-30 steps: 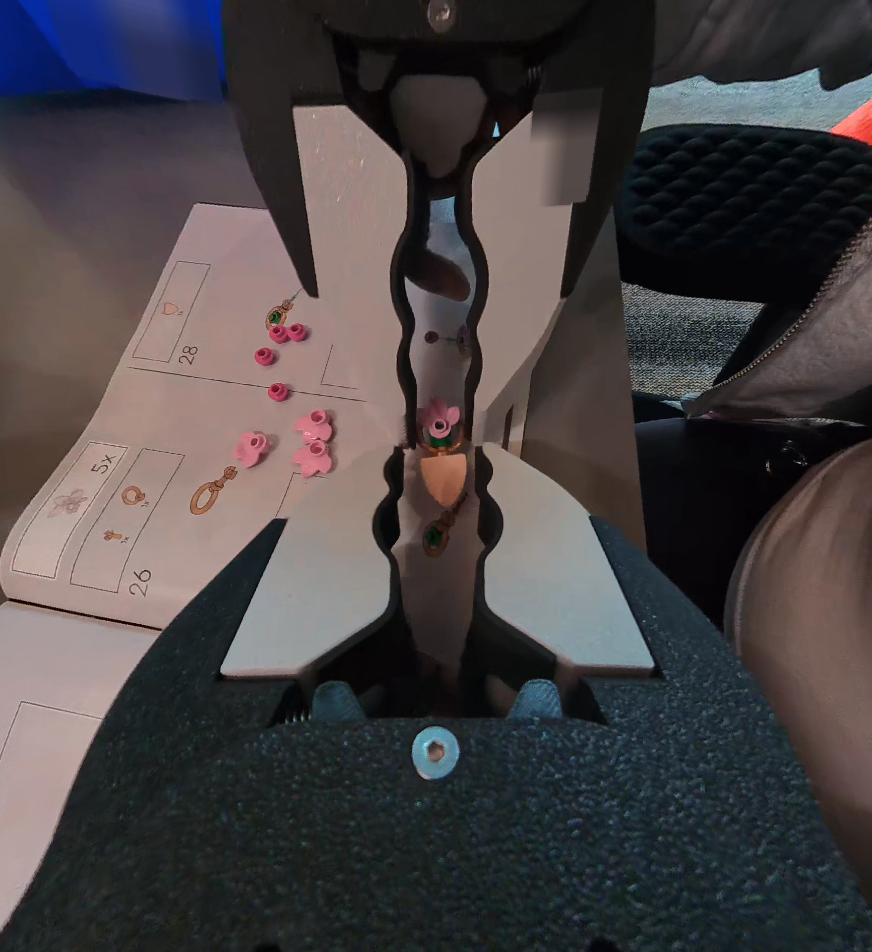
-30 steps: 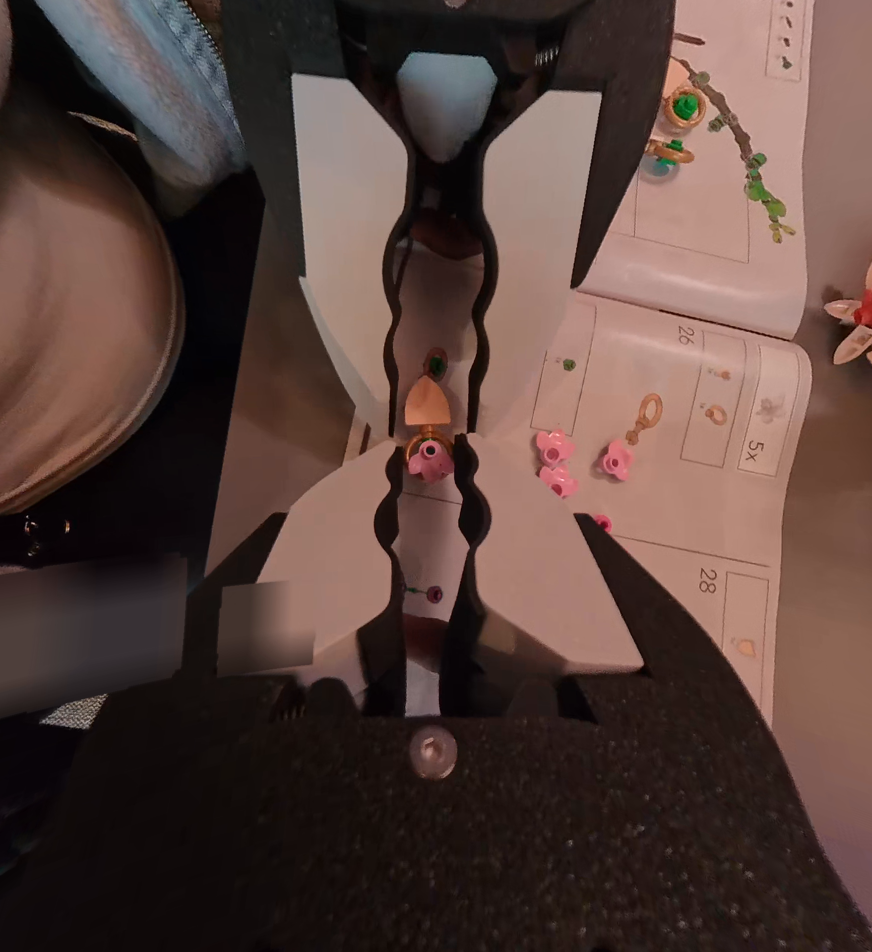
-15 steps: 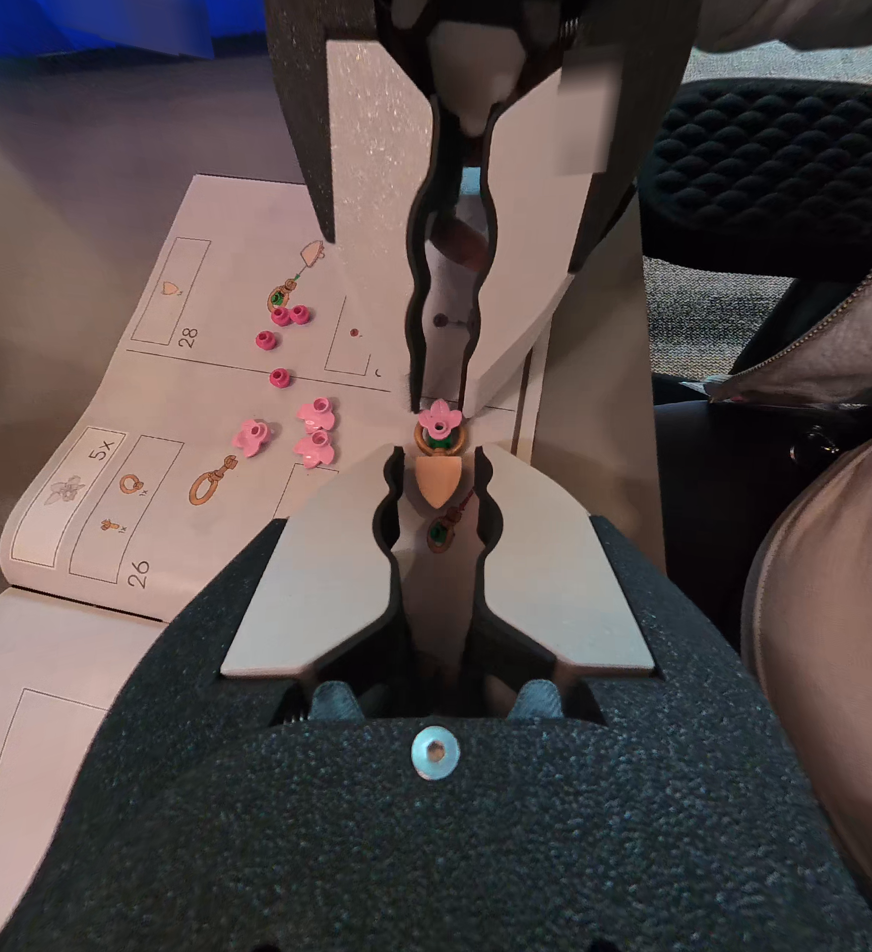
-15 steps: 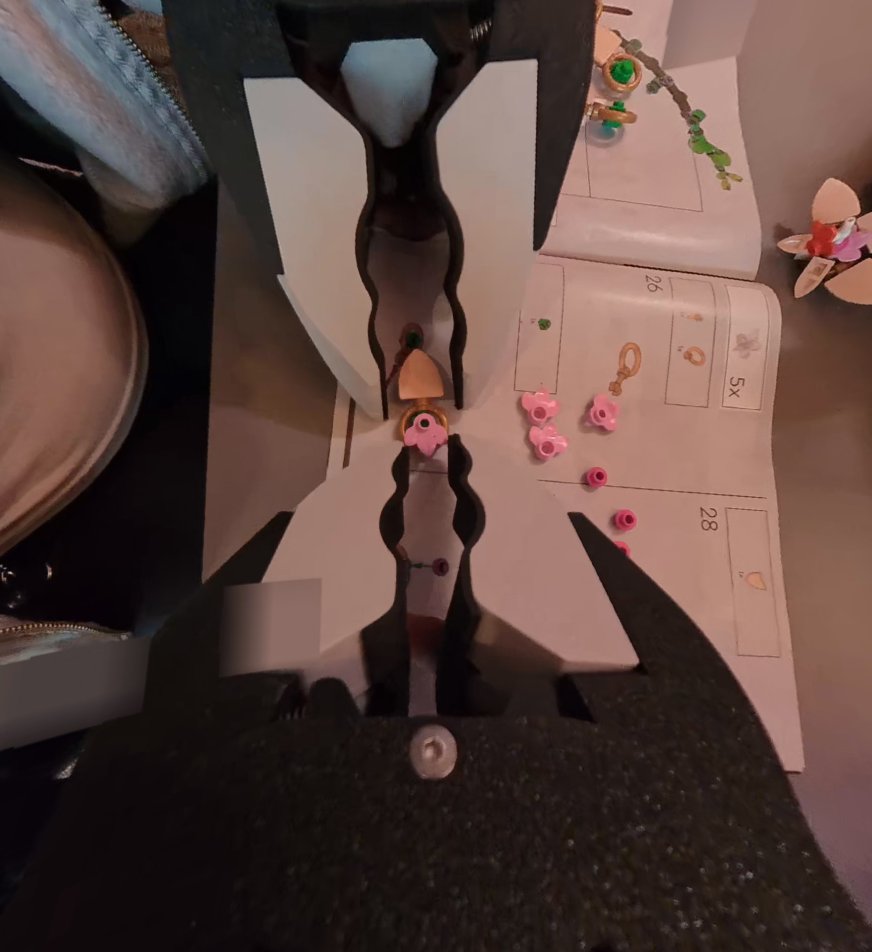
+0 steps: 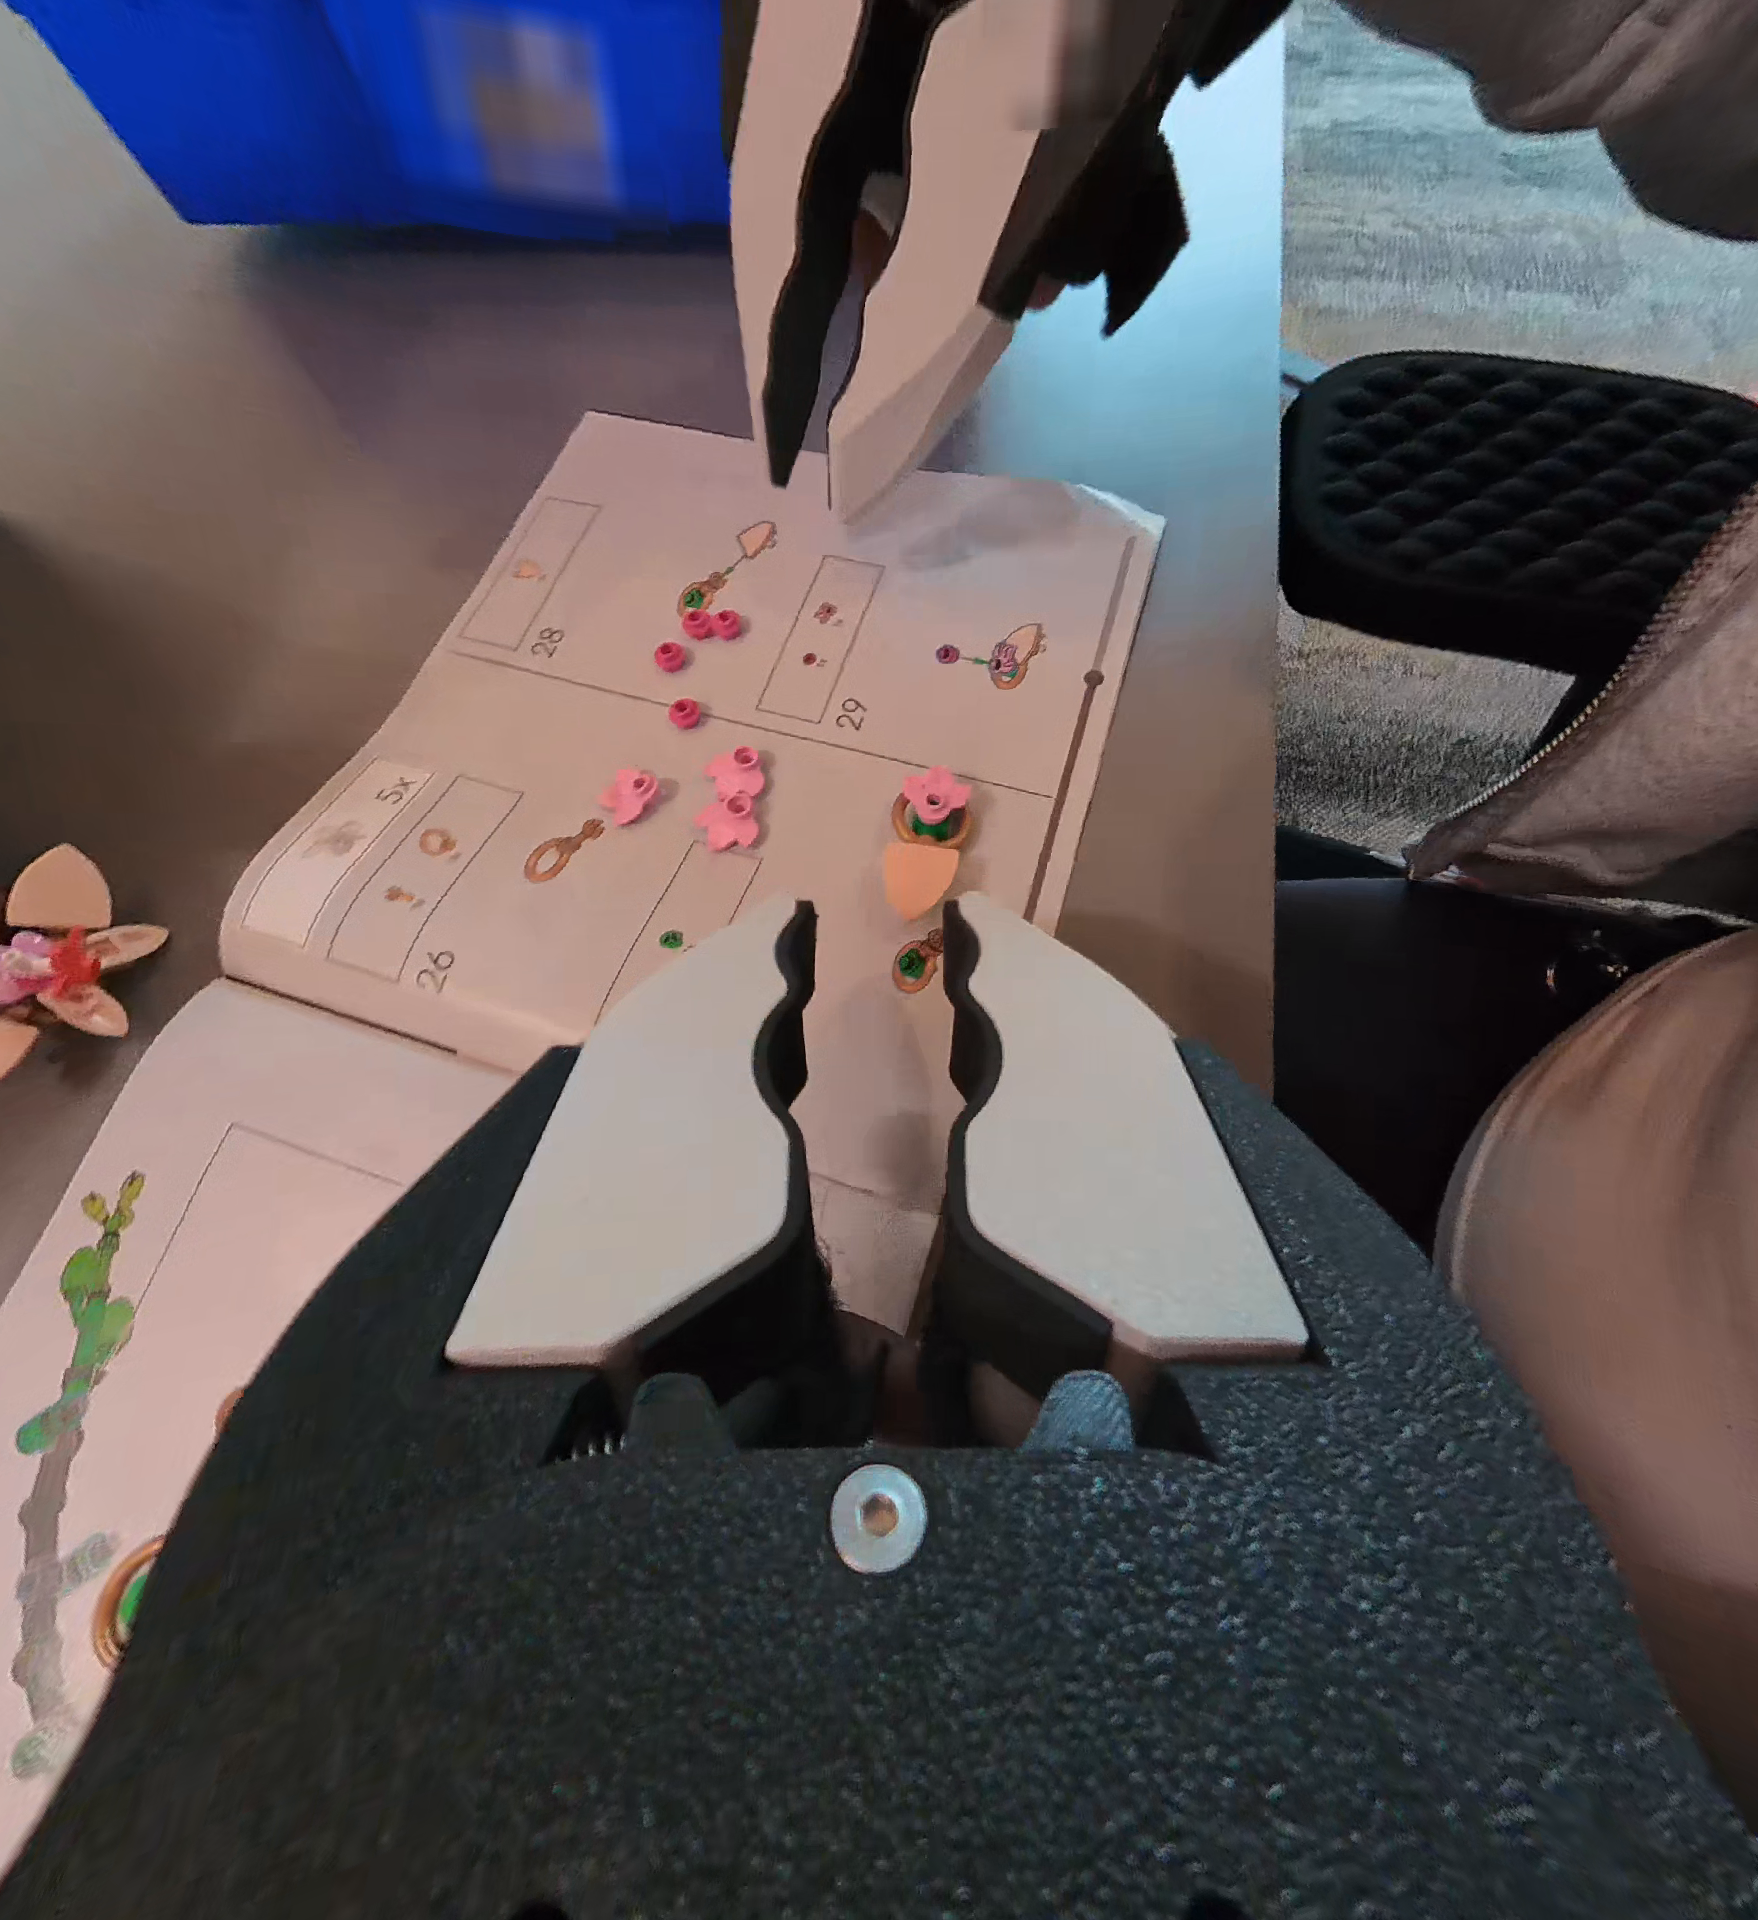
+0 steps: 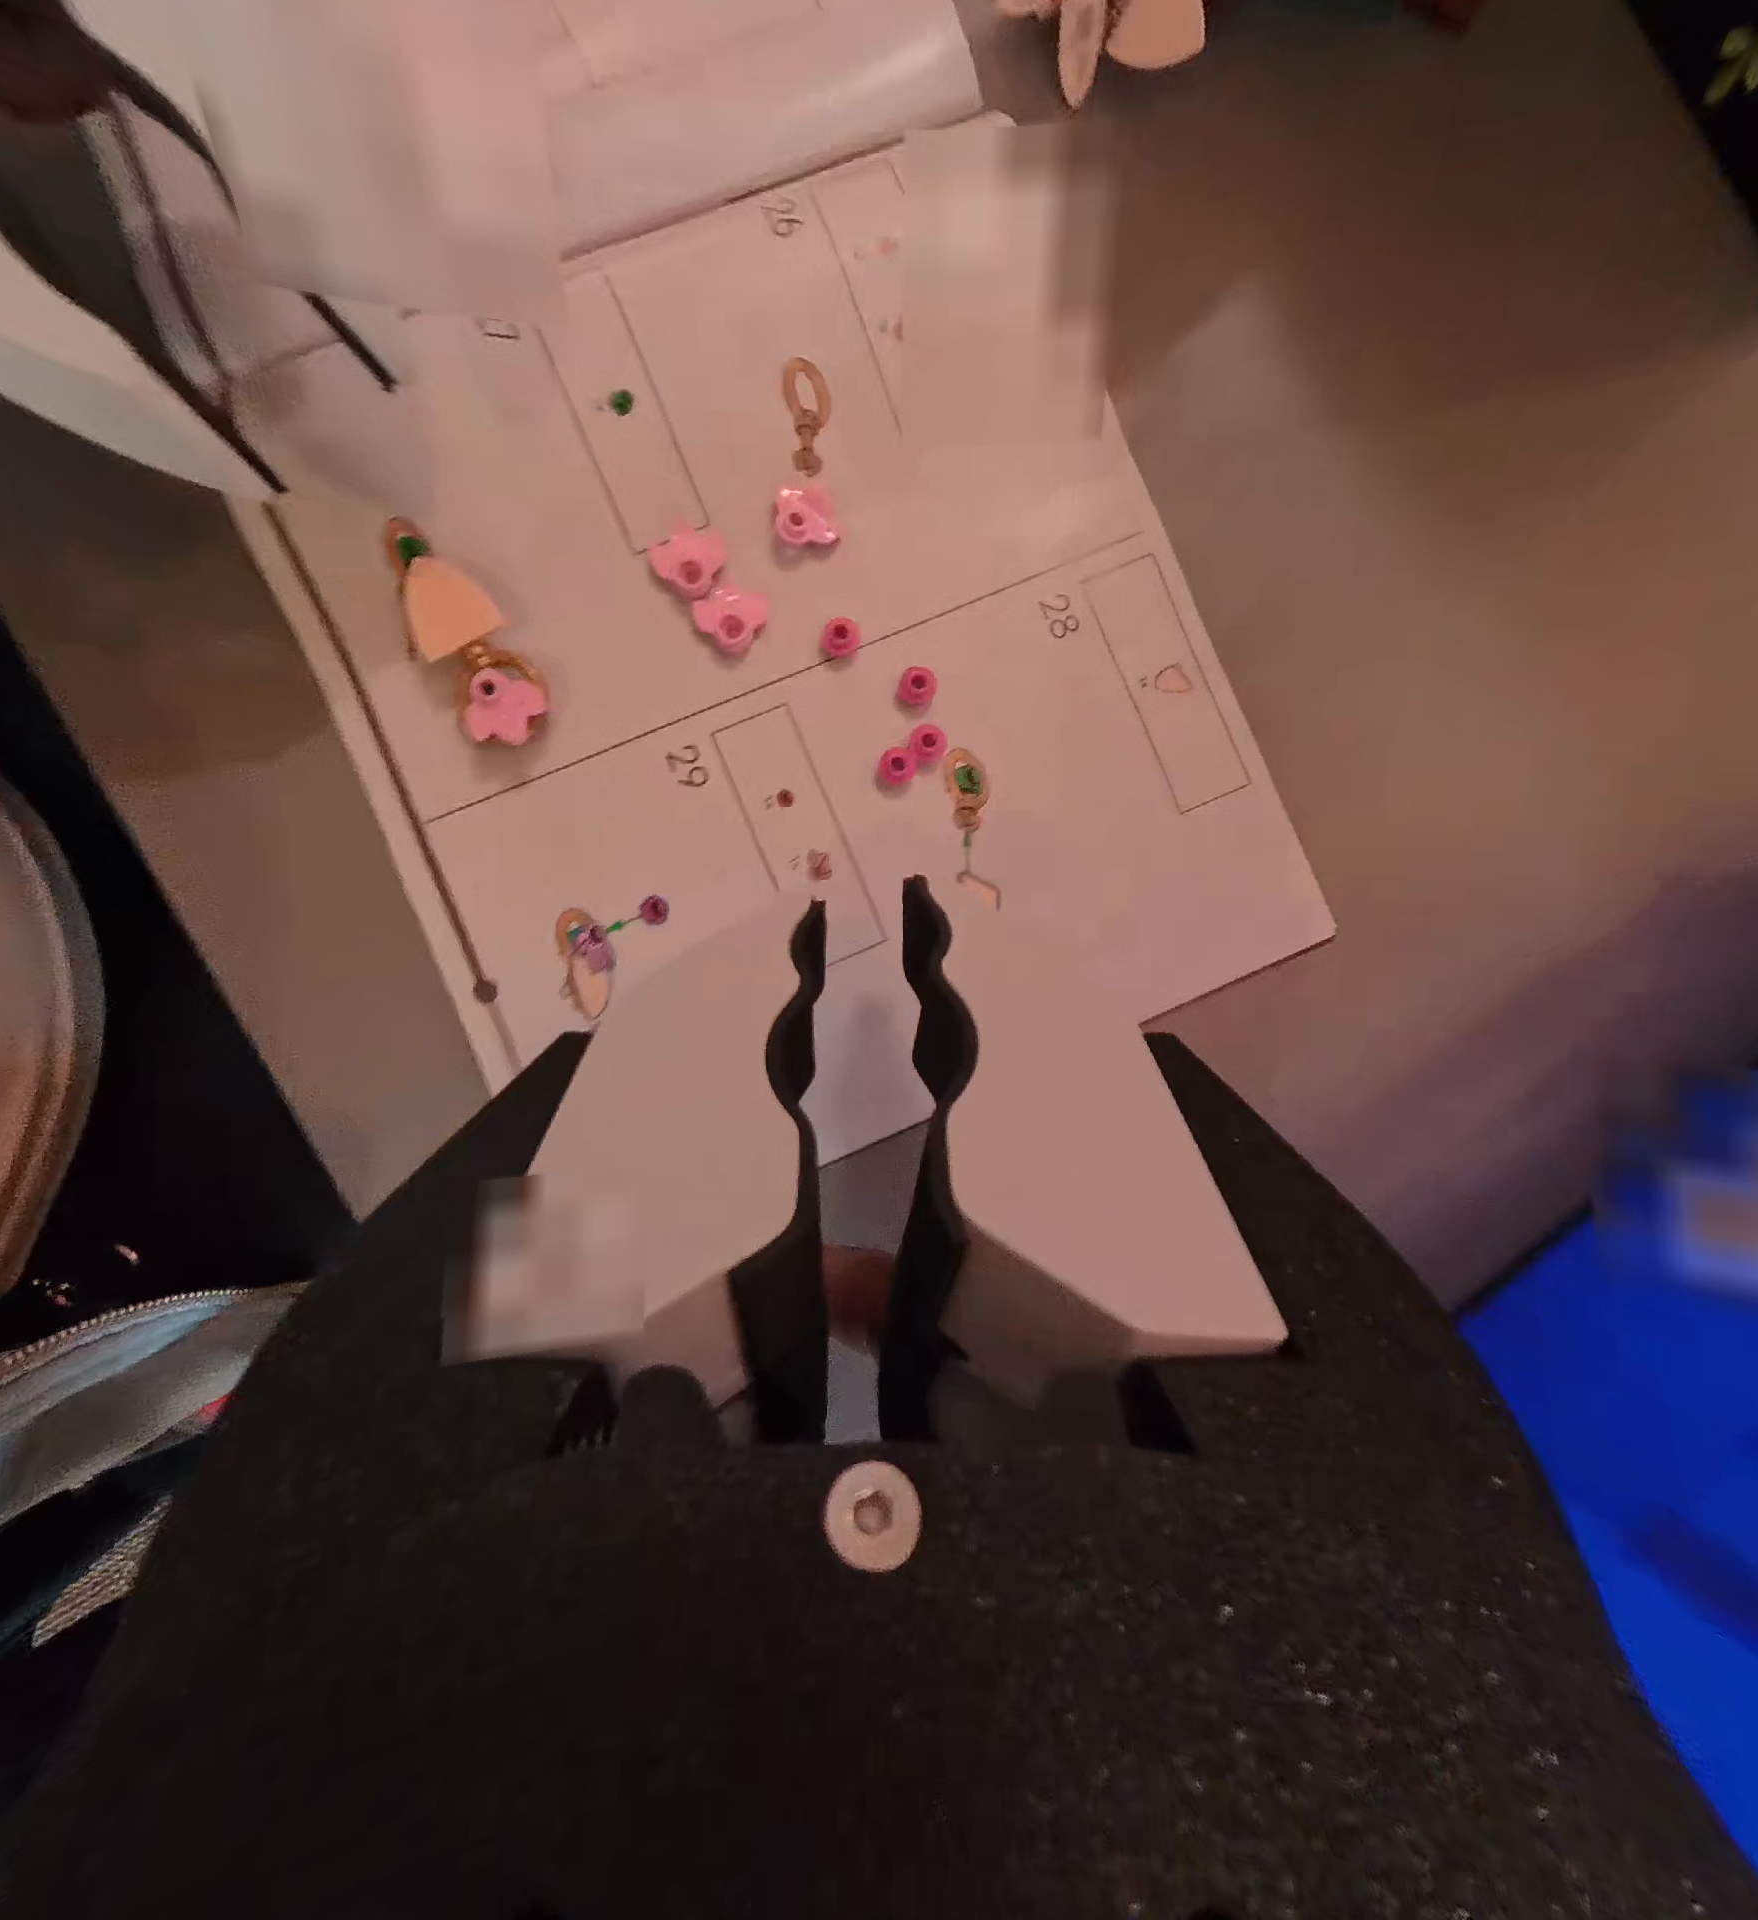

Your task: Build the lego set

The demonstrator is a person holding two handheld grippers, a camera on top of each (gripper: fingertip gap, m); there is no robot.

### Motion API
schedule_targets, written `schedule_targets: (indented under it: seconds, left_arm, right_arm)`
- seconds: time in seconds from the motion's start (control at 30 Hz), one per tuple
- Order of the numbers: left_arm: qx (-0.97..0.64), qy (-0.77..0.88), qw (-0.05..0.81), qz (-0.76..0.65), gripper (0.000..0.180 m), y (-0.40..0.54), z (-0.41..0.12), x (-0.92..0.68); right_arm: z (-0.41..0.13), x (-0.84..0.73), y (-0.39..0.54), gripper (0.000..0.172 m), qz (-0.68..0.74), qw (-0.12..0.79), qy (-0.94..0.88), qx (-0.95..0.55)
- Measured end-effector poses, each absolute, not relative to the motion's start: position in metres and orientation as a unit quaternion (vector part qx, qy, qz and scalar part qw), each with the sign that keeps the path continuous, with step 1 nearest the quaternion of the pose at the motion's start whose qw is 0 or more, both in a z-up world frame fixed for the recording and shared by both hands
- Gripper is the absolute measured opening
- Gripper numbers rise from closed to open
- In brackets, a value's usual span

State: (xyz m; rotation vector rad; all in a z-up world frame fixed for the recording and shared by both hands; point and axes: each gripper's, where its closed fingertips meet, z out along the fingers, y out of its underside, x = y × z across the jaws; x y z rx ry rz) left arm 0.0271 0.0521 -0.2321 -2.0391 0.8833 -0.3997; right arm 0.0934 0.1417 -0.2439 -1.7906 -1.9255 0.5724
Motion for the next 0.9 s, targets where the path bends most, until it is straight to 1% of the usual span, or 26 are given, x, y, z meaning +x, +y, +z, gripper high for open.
schedule_targets:
  seconds: [0.13,0.2,0.33,0.9]
  left_arm:
    - [-0.819,0.335,0.432,-0.173,0.023,0.053,-0.233,0.02]
    - [-0.817,0.334,0.435,-0.178,0.023,0.052,-0.232,0.019]
    - [-0.815,0.327,0.437,-0.195,0.023,0.051,-0.233,0.019]
    - [-0.815,0.32,0.435,-0.211,0.022,0.051,-0.237,0.019]
  right_arm:
    - [-0.249,0.076,0.152,0.01,0.204,0.204,-0.689,-0.665]
    - [-0.253,0.07,0.151,0.01,0.21,0.177,-0.69,-0.67]
    - [-0.261,0.071,0.15,0.007,0.178,0.147,-0.711,-0.664]
    - [-0.267,0.063,0.148,0.006,0.182,0.14,-0.699,-0.678]
